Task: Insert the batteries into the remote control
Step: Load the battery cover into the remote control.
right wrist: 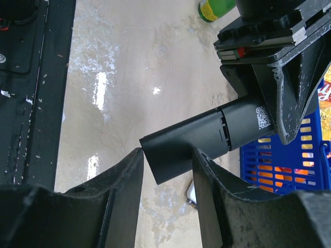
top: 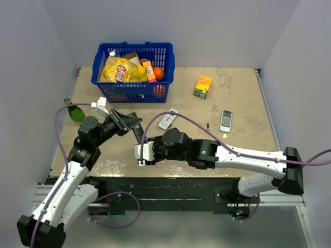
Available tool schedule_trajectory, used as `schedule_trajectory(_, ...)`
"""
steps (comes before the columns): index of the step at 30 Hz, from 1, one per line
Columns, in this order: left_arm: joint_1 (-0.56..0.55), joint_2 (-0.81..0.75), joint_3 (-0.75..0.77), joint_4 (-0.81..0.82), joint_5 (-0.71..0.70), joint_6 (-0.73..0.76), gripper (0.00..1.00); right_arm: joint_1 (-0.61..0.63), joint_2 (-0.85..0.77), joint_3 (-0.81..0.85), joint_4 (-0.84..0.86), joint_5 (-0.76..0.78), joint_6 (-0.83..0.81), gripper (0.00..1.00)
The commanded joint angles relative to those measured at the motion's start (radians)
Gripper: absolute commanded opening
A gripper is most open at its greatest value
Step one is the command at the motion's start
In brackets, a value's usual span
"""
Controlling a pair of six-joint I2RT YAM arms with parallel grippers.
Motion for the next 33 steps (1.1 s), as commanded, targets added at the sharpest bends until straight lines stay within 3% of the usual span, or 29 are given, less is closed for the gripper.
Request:
schedule_trajectory(1, 0.005, -0.027, 0.007, 0.071, 0.042, -0.038, 0.00, -0.004, 0.014, 0.036, 0.017, -0.001, -0.008, 0.45)
schedule_trajectory(13, 0.004, -0.048, -0.013, 0.097, 0.087, -0.107, 0.00, -0.006, 0.043, 0.054, 0.024, 0.038, -0.022, 0.40)
schedule_trajectory(27, -0.038, -0.044, 0.019, 0.058, 0.113, -0.076, 0.00, -0.060, 0.083, 0.111, 0.029, -0.016, -0.041, 0.36)
schedule_trajectory(33, -0.039, -0.073, -0.001, 0.091, 0.101, -0.136, 0.00, -0.063, 0.119, 0.119, 0.026, -0.031, -0.035, 0.36)
